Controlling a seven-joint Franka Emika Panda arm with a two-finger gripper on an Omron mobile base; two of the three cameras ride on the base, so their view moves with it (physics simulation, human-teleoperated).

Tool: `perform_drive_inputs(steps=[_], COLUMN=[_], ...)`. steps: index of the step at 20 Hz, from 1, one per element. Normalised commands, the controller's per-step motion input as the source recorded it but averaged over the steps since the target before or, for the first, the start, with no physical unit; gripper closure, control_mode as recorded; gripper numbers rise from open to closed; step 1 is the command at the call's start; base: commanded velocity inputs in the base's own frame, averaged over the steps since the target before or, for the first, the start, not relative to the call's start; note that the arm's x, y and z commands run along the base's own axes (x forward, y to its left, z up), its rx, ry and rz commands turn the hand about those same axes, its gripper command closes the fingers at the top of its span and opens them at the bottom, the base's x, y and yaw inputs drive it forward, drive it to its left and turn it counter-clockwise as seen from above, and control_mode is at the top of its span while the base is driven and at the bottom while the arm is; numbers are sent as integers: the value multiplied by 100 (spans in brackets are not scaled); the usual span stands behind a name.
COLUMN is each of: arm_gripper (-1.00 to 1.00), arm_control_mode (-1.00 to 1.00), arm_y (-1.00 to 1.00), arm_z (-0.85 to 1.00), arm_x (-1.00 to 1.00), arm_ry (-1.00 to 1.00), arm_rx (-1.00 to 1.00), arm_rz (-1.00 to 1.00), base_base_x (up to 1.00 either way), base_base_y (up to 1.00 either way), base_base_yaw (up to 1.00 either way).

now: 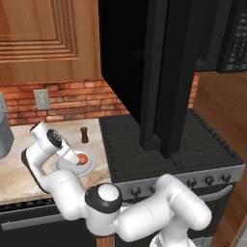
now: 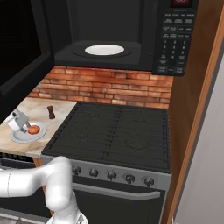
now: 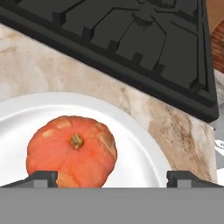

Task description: Pick the squash from the counter and place it in the microwave.

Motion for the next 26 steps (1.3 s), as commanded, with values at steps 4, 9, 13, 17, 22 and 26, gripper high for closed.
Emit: perform_drive_inputs(steps=[4,9,13,17,22,26], arm_gripper=[-100,-100,-100,-100,-100,-100], arm_control_mode=[-100,-100,-100,-100,-100,-100], arm_y=[-23,-23,-28,-24,-10,-6], arm_z=[-12,0,0,0,-13,-16], arm_x=[-6,-2,1,6,18,26], arm_ry=[-15,-19,-16,-13,-1,0], arm_rx=[0,0,0,0,0,0], arm_rz=[1,2,2,4,3,3], base_base_x=[0,0,0,0,0,0], base_base_y=[0,0,0,0,0,0], base_base_yaw=[0,0,0,0,0,0])
